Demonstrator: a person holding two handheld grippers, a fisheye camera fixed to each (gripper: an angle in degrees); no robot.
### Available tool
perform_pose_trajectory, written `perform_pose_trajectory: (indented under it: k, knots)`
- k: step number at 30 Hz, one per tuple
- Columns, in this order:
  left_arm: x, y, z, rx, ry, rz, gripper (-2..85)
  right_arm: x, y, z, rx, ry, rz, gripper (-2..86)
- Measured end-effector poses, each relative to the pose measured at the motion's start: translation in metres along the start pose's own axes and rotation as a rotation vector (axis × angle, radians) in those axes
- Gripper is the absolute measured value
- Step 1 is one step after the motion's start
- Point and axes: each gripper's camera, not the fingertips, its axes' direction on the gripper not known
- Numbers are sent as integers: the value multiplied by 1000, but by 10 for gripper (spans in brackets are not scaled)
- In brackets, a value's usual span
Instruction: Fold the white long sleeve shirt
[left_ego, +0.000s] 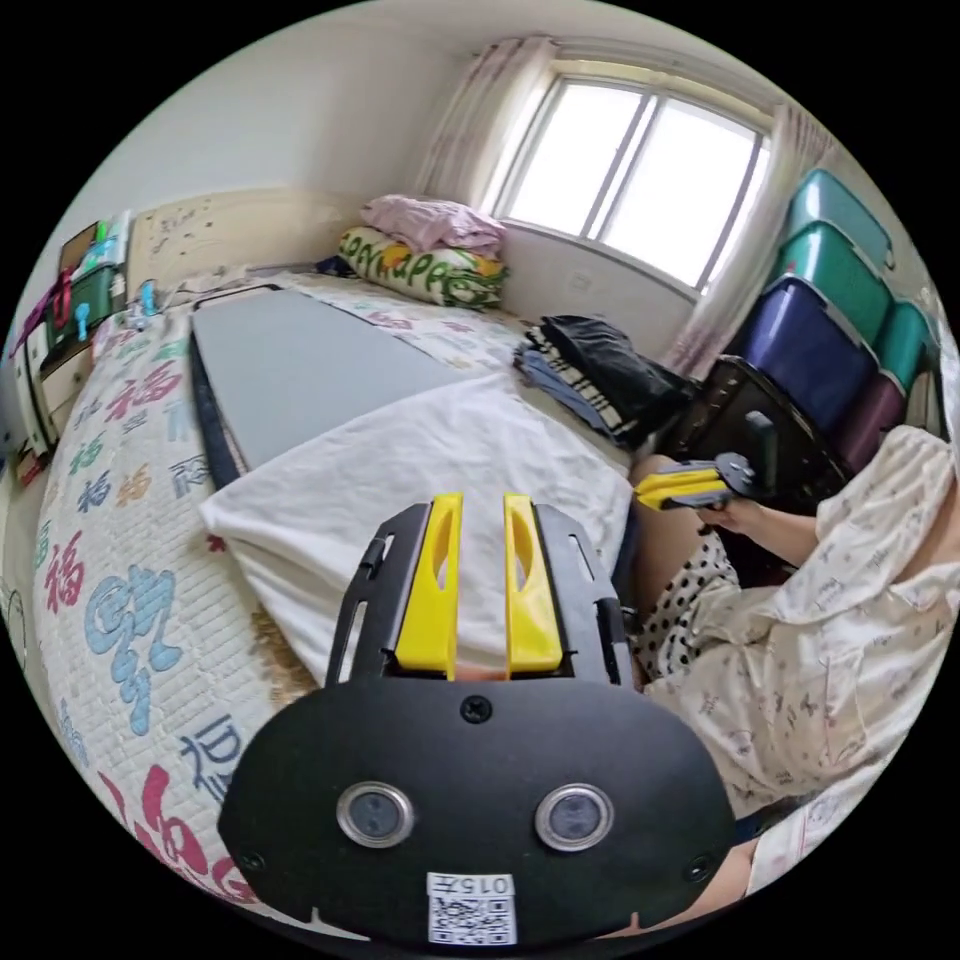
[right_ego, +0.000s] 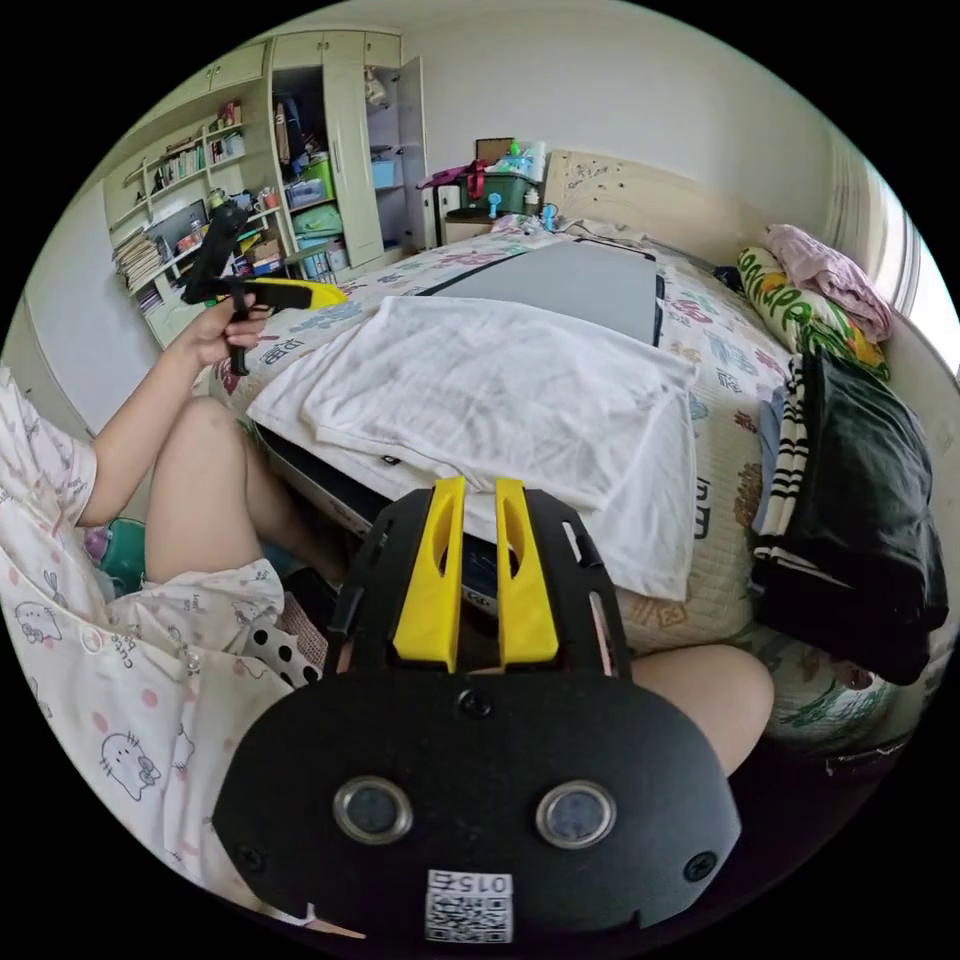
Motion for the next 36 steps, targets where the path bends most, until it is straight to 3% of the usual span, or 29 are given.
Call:
perform_pose_trajectory:
  k: [4,11,16,23,31,36]
  knots:
    - [46,25,17,-25,-9,-36,74,5,-53,37,1,-116,43,83]
    - [88,6,20,-139,-156,-2,91,-53,-151,98,21,60,-186,107]
    - [84,-9,22,-201,-161,-60,90,-48,-217,137,-39,-4,-187,102]
    - [99,-39,-7,-187,-244,-68,26,-14,-304,148,-41,-20,-81,-1]
    - [117,-69,-35,-228,-292,-35,9,31,-371,157,-72,-78,5,-9]
    - [121,-88,-30,-272,-325,-21,17,101,-426,136,62,-108,192,-1]
